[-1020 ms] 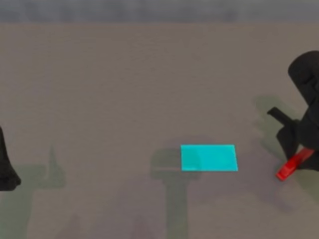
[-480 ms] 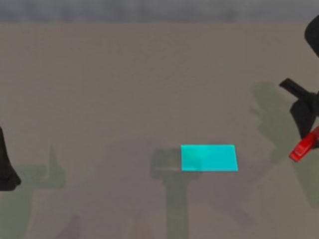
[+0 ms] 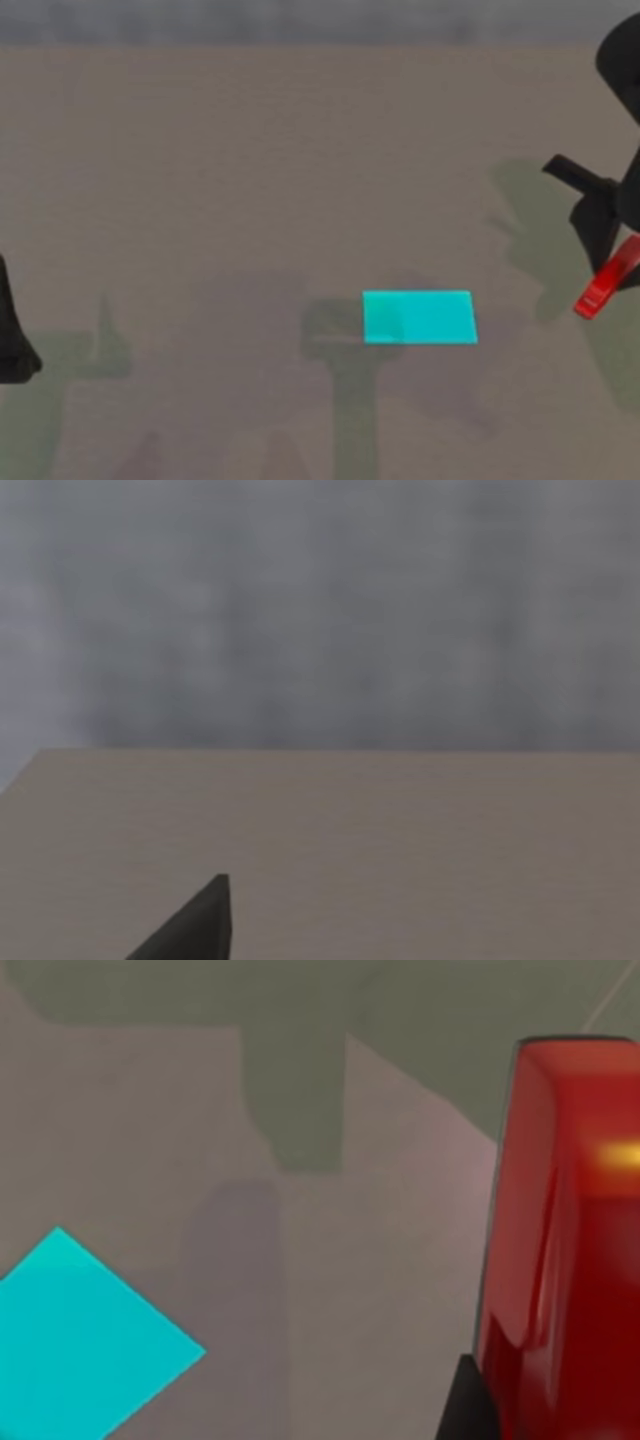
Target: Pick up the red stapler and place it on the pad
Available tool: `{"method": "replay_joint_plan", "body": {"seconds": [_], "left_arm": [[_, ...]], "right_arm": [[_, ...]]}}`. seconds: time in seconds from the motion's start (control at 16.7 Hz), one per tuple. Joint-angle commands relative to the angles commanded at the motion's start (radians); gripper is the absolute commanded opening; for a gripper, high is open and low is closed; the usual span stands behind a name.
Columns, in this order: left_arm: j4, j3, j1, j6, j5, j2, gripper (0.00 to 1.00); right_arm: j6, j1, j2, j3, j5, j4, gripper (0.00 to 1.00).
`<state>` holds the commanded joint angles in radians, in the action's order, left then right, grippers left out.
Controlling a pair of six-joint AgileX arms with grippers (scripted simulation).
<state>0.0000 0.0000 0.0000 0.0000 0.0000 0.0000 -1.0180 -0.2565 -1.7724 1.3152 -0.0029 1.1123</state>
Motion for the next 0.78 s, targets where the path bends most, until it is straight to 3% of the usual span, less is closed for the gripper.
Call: {"method": "replay_joint_plan", "body": {"seconds": [0.3,0.78], "left_arm": [[0.0,0.0,0.0,0.0,0.0,0.0,1.0],[0.0,0.0,0.0,0.0,0.0,0.0,1.0]], "right_arm": [[0.34,-0.064,-0.098,0.132,0.0,0.058,0.0],[1.239,-0.205,-0.292,0.364,-0.007,0.182,0.0]]}}
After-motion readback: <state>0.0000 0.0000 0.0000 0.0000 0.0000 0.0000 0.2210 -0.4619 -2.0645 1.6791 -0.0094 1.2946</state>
